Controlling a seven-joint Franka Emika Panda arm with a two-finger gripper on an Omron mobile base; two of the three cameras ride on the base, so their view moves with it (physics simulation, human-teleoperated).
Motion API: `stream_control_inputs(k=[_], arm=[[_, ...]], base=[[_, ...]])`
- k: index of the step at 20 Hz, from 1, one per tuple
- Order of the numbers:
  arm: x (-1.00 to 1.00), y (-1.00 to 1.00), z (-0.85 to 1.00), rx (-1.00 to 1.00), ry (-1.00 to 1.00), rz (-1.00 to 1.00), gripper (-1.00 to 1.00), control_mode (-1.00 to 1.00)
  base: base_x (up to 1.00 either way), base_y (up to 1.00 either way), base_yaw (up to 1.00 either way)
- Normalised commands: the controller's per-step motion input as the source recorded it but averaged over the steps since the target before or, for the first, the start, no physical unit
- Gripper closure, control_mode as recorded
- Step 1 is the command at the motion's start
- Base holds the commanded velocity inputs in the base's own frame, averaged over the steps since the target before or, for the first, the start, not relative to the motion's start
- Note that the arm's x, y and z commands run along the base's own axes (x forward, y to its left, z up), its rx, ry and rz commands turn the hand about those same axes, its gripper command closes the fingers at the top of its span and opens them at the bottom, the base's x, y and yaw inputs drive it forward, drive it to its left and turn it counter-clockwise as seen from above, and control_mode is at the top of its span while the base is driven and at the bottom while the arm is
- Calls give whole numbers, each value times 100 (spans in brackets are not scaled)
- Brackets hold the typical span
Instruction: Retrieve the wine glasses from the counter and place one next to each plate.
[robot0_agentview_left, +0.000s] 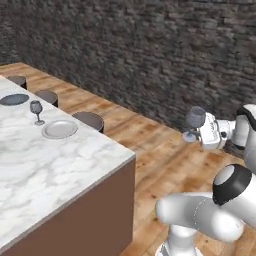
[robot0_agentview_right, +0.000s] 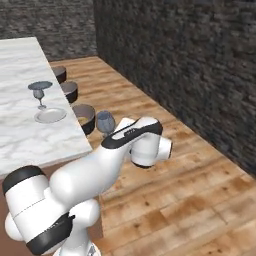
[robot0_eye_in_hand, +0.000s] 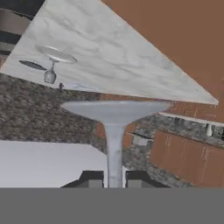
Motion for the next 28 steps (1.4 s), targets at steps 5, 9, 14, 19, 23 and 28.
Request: stream_control_inputs(k=[5, 9, 14, 19, 23, 28], arm=[[0, 0, 0, 0, 0, 0, 100, 100], [0, 0, 0, 0, 0, 0, 100, 100], [0, 0, 0, 0, 0, 0, 100, 100], [0, 0, 0, 0, 0, 0, 100, 100], [0, 0, 0, 0, 0, 0, 100, 100], [0, 0, 0, 0, 0, 0, 100, 100]], base=[[98, -20, 79], [75, -51, 73], [15, -93, 53], [-21, -100, 44], [-12, -100, 51], [-12, -94, 65]])
